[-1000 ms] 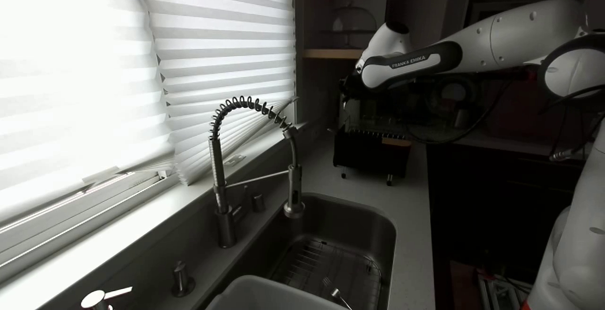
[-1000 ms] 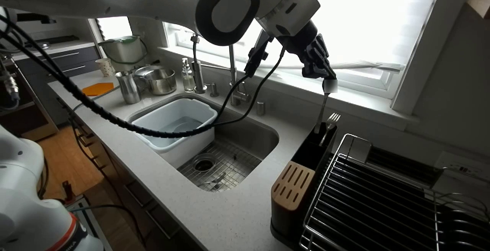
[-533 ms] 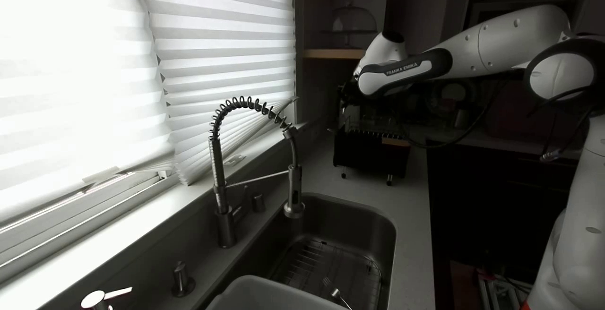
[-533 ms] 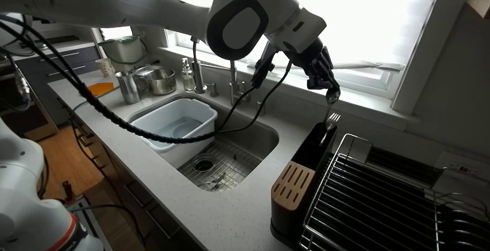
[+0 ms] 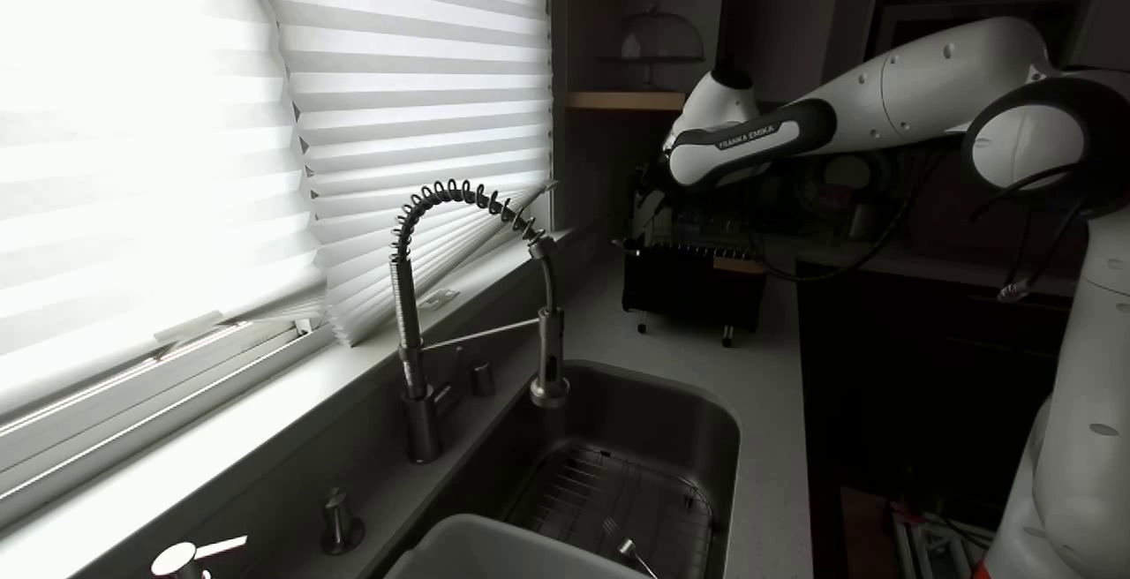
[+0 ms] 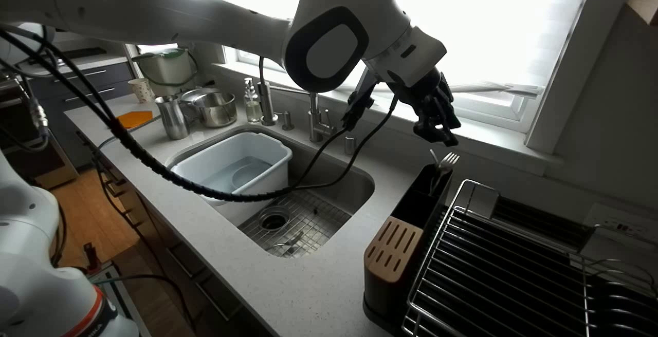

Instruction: Pick up the spoon and place it next to the fork and pick up the fork and place it where the spoon was

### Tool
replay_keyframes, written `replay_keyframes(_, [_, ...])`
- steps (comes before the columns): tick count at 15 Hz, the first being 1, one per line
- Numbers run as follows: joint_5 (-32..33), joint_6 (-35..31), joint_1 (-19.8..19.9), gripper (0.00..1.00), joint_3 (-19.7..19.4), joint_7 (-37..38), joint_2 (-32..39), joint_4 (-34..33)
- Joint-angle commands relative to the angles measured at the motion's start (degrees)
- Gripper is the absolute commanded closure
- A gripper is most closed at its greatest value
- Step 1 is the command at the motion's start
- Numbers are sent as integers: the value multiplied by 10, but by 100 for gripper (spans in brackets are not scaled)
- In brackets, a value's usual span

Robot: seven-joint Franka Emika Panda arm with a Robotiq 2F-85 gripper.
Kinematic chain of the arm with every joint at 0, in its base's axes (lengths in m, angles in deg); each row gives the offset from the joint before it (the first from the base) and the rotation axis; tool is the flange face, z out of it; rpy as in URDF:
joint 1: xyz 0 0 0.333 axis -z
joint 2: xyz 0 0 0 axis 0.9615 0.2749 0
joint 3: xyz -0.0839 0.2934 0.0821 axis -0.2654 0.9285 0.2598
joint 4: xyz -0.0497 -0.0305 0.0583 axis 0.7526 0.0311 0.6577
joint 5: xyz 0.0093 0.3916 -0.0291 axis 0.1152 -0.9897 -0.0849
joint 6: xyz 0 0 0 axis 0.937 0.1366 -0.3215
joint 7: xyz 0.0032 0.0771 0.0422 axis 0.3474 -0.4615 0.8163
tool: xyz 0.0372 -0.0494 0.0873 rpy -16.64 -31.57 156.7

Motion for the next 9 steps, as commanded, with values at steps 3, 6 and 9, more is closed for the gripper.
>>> replay_keyframes(3, [-22,15,-4,11,-2,-25,11,-15])
replay_keyframes(6, [-67,37,-2,0,6,-76,26,-31])
replay_keyframes(9, [-57,42,-9,0,0,-71,18,-22])
